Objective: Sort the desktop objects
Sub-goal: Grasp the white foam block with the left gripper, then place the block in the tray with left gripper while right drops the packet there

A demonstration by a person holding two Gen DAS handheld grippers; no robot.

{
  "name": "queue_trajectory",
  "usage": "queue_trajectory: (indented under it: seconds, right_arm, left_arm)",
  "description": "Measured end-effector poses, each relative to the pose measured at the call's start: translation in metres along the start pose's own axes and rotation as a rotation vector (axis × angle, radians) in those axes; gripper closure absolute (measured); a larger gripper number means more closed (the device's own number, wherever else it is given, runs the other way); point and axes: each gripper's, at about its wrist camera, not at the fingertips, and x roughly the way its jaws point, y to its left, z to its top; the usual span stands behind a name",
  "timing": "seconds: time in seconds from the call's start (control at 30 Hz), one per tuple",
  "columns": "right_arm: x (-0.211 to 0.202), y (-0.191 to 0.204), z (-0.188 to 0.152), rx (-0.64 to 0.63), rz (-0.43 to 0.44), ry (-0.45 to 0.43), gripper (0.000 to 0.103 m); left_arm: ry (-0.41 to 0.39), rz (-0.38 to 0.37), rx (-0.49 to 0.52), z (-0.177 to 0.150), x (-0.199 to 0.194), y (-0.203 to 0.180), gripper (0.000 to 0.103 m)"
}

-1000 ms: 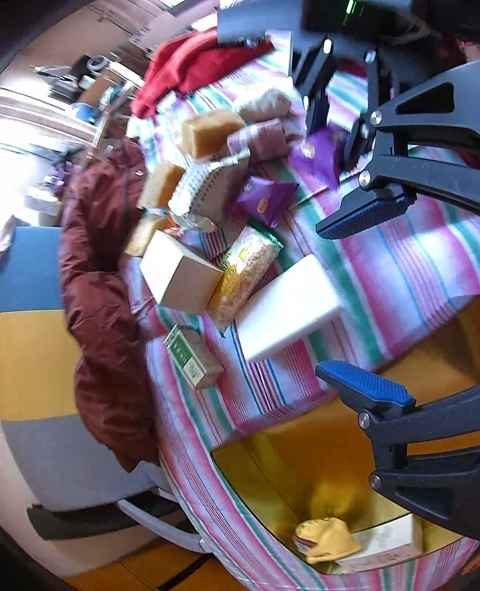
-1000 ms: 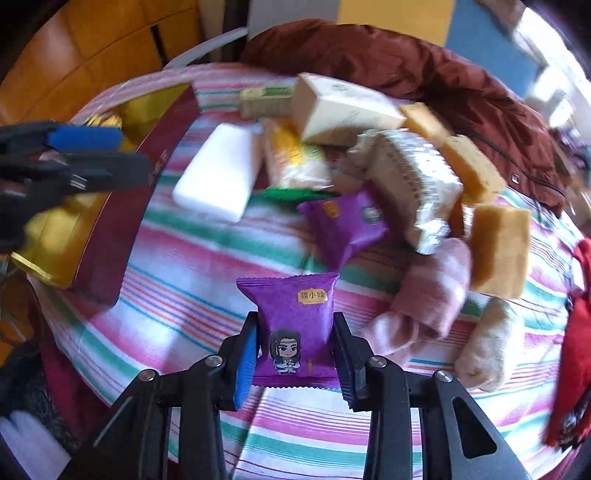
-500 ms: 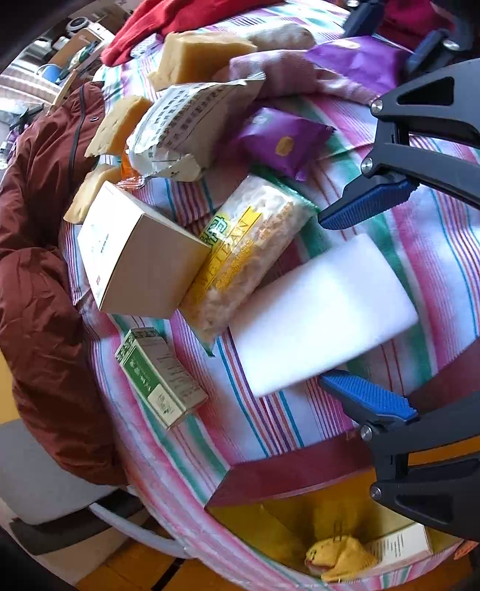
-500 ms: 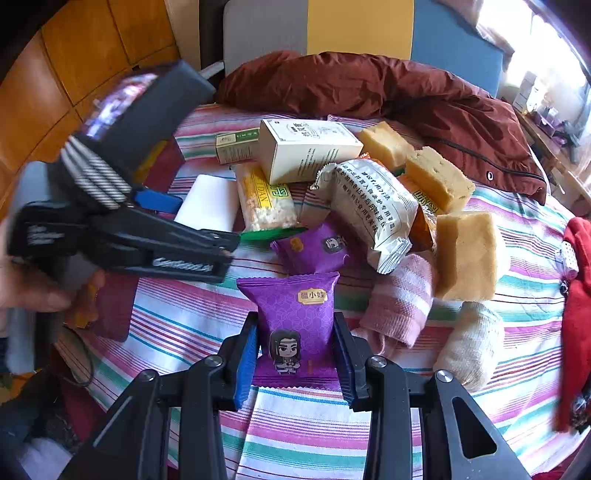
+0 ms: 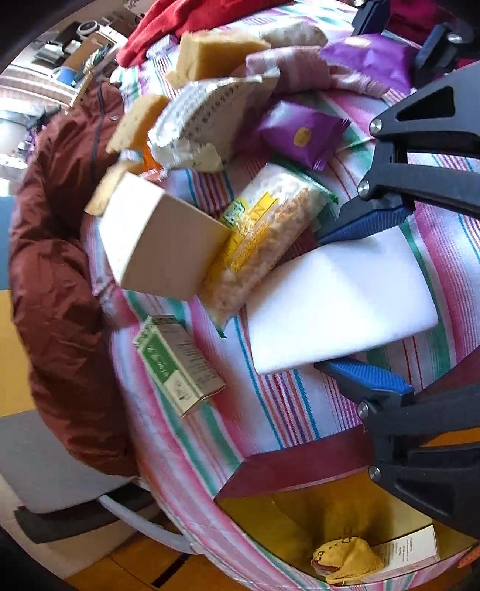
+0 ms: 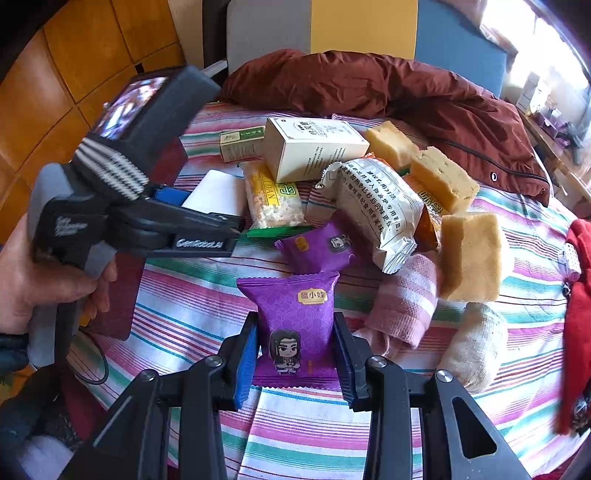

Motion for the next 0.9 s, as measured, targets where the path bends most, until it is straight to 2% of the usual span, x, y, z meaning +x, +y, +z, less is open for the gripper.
queue_trajectory:
  seconds: [0.33,0.5,0.7,0.9]
  right_arm:
    - [-0.006,0.011,0.0,-0.036,0.066,-0.037,0.065]
    - [-0.015,0.021,0.002,-0.074,0.118,-0.091,0.065]
    - [-0.021,0.038,0.0,-0.134,0.156,-0.135,0.065]
    - [-0.022,0.047,-0.001,-0.149,0.175,-0.151,0.065]
  left_arm:
    - [-0.14,-0.096,-0.031,-0.009,-0.055,0.003,0.042]
    - [-0.203,-0.133,-0.085,-0.036,-0.09,0.027,0.041]
    - [-0.25,-0.111,-0.162,-0.072,-0.118,0.067,0.041]
    - [-0.261,-0.031,-0.278,-0.118,-0.135,0.117,0.041]
